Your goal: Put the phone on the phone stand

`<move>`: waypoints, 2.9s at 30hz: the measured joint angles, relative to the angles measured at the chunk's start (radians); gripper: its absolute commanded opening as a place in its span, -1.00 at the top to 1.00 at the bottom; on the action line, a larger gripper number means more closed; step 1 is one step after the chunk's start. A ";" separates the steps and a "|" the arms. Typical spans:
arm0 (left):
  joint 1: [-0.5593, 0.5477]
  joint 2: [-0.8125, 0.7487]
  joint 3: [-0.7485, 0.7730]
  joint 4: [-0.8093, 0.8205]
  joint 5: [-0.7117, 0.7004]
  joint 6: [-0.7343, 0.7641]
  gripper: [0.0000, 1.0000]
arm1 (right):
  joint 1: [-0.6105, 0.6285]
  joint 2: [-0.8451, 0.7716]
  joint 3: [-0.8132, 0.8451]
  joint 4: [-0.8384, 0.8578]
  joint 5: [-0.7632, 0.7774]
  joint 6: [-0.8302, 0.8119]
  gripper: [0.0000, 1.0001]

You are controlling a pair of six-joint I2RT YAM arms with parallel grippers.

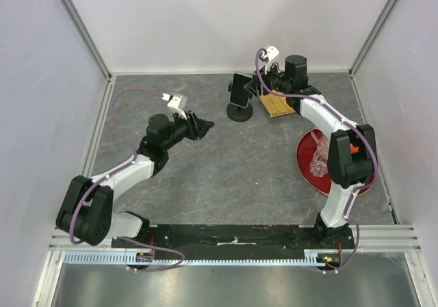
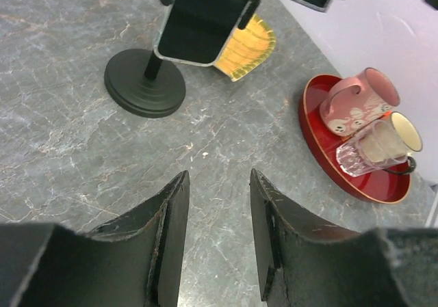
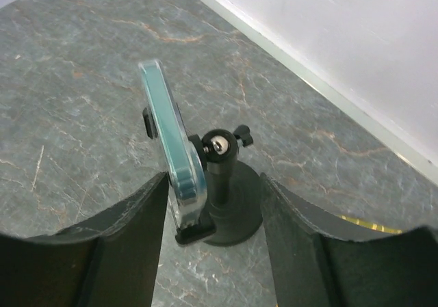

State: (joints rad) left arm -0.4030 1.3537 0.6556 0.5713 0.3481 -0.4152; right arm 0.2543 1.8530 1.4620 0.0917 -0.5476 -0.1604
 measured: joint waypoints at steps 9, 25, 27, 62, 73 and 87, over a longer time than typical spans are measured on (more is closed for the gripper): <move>0.000 -0.204 -0.042 0.020 0.009 -0.017 0.07 | 0.002 0.045 0.060 -0.010 -0.147 0.000 0.15; 0.000 -0.247 -0.042 -0.011 0.100 -0.063 0.06 | -0.002 -0.032 0.021 -0.143 -0.264 -0.089 1.00; 0.000 -0.268 -0.042 -0.029 0.120 -0.076 0.06 | -0.003 -0.101 -0.029 -0.218 -0.272 -0.105 1.00; -0.038 -0.588 -0.162 0.051 0.448 -0.537 0.08 | 0.008 -1.189 -0.488 -0.923 0.324 0.248 1.00; -0.038 -0.589 -0.166 0.031 0.438 -0.534 0.08 | 0.010 -1.256 -0.477 -1.077 0.616 0.543 1.00; -0.038 -0.529 -0.188 0.038 0.410 -0.530 0.10 | 0.010 -1.304 -0.477 -1.139 0.669 0.651 0.83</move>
State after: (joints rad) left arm -0.4408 0.8246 0.4671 0.6090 0.7586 -0.9455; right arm 0.2646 0.5488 0.9852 -1.0473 0.1215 0.4904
